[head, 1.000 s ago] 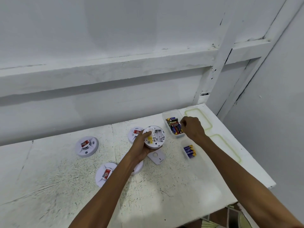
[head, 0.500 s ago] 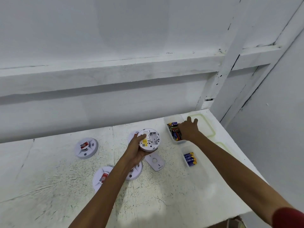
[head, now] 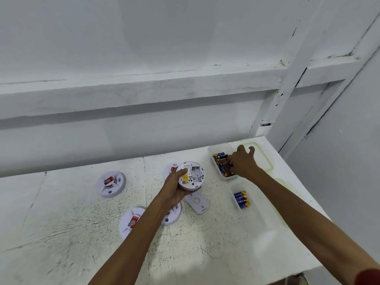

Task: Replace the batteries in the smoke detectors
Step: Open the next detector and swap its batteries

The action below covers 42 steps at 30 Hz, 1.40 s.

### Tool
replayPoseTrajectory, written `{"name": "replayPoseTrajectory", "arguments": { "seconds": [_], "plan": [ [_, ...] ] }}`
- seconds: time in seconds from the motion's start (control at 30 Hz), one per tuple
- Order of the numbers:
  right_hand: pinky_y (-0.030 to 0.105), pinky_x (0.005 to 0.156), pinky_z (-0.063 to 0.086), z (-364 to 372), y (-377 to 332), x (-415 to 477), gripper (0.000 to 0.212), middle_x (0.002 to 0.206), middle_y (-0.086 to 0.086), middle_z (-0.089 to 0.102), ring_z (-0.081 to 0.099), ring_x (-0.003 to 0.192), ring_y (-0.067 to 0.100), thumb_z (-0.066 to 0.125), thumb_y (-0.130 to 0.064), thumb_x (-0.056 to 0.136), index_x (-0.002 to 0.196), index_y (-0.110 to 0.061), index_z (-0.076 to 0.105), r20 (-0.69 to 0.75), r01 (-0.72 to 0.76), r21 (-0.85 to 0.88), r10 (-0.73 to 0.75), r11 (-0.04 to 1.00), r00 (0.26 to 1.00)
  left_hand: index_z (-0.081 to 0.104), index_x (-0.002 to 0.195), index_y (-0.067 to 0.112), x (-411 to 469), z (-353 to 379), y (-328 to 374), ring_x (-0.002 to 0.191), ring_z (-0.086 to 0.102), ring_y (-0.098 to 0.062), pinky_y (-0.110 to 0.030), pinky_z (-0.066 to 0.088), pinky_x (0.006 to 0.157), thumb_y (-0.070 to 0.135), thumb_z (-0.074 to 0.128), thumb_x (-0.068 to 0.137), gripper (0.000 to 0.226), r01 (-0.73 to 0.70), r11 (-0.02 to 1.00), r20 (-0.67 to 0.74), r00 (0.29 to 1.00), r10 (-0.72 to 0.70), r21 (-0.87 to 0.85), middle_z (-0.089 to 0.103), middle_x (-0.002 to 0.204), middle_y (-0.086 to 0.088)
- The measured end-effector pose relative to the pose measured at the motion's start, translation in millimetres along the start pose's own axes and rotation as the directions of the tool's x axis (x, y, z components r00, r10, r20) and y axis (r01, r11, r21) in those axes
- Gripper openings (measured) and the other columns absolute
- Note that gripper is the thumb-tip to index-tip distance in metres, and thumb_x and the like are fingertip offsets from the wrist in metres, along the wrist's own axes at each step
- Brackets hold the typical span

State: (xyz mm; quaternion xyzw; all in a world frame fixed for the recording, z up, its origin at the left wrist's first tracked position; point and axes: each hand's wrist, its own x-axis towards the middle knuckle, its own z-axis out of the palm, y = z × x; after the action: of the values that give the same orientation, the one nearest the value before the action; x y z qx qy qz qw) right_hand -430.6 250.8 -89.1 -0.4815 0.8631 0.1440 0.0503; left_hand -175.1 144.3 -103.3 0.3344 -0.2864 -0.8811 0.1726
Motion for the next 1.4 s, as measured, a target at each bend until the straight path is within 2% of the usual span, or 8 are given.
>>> {"name": "replayPoseTrajectory", "arguments": {
  "seconds": [0.1,0.23,0.37,0.5,0.73,0.9,1.03,1.4],
  "plan": [
    [0.041,0.090,0.038,-4.5,1.5,-8.9,0.021,0.095,0.001,0.068,0.055,0.106,0.023,0.063,-0.032,0.091,0.110,-0.025,0.067,-0.210,0.082,0.389,0.002,0.917,0.978,0.055,0.134,0.010,0.7,-0.4,2.9,0.110,0.066,-0.042,-0.060,0.059,0.083,0.008,0.056,0.101,0.033,-0.002,1.000,-0.009,1.000,0.002,0.008,0.072,0.117,-0.021],
    [0.019,0.074,0.057,-24.2,-10.5,-25.2,0.016,0.089,0.003,0.074,0.072,0.080,0.018,0.059,-0.016,0.096,0.108,-0.019,0.070,-0.139,0.090,0.945,0.138,0.315,0.981,0.049,0.142,0.008,1.2,-0.8,6.5,0.110,0.066,-0.042,-0.061,0.059,0.082,0.008,0.057,0.101,0.042,-0.010,0.999,-0.040,0.999,0.012,0.034,0.071,0.119,-0.021],
    [0.026,0.067,0.057,-38.6,-24.5,-33.8,0.033,0.097,0.014,0.070,0.068,0.082,0.024,0.041,-0.004,0.102,0.122,-0.011,0.066,0.091,-0.081,0.920,0.008,-0.384,0.996,0.049,0.143,0.008,2.5,-2.4,5.9,0.108,0.067,-0.042,-0.060,0.060,0.081,0.008,0.056,0.101,0.042,-0.011,0.999,-0.048,0.999,0.013,0.035,0.072,0.117,-0.020],
    [0.022,0.056,0.049,-44.2,-32.5,-36.8,0.034,0.093,0.014,0.064,0.060,0.070,0.019,0.040,-0.003,0.098,0.123,-0.006,0.063,0.173,-0.176,0.813,-0.059,-0.555,0.983,0.051,0.139,0.010,3.0,-3.6,4.3,0.108,0.067,-0.041,-0.060,0.060,0.080,0.009,0.056,0.101,0.038,-0.006,0.999,-0.050,0.999,0.009,0.043,0.071,0.119,-0.021],
    [0.015,0.057,0.049,-44.6,-52.0,-44.0,0.028,0.110,0.017,0.072,0.072,0.089,0.025,0.055,-0.001,0.098,0.125,-0.006,0.057,0.120,-0.142,0.960,-0.106,-0.243,0.987,0.055,0.131,0.011,8.4,-7.6,3.9,0.111,0.066,-0.042,-0.063,0.055,0.089,0.008,0.055,0.102,0.029,-0.018,0.997,-0.029,0.999,0.020,0.069,0.070,0.120,-0.022],
    [0.021,0.065,0.054,-44.7,-68.4,-46.1,0.017,0.093,0.019,0.074,0.067,0.069,0.020,0.065,-0.008,0.094,0.105,0.002,0.072,0.038,-0.044,0.995,-0.067,-0.092,0.997,0.052,0.137,0.009,8.5,-7.2,3.5,0.112,0.066,-0.042,-0.063,0.055,0.090,0.010,0.055,0.102,0.035,-0.027,0.995,-0.026,0.999,0.029,0.100,0.068,0.125,-0.023],
    [0.020,0.048,0.042,-44.2,-78.5,-48.4,0.014,0.063,-0.002,0.068,0.057,0.050,0.007,0.069,-0.029,0.091,0.088,-0.015,0.071,-0.067,0.079,0.945,-0.049,0.317,0.997,0.050,0.141,0.008,7.0,-6.7,4.3,0.111,0.067,-0.041,-0.060,0.058,0.088,0.011,0.055,0.102,0.039,-0.021,0.994,-0.019,1.000,0.023,0.105,0.068,0.126,-0.024],
    [0.012,0.049,0.037,-36.3,-95.7,-48.8,0.028,0.064,-0.006,0.063,0.057,0.053,0.000,0.076,-0.031,0.085,0.093,-0.016,0.054,-0.260,0.200,0.831,0.044,0.519,0.965,0.061,0.126,0.012,7.4,-5.4,1.8,0.113,0.067,-0.041,-0.065,0.052,0.096,0.009,0.052,0.104,0.024,-0.020,0.996,0.019,1.000,0.018,0.086,0.072,0.120,-0.021]
  ]
}}
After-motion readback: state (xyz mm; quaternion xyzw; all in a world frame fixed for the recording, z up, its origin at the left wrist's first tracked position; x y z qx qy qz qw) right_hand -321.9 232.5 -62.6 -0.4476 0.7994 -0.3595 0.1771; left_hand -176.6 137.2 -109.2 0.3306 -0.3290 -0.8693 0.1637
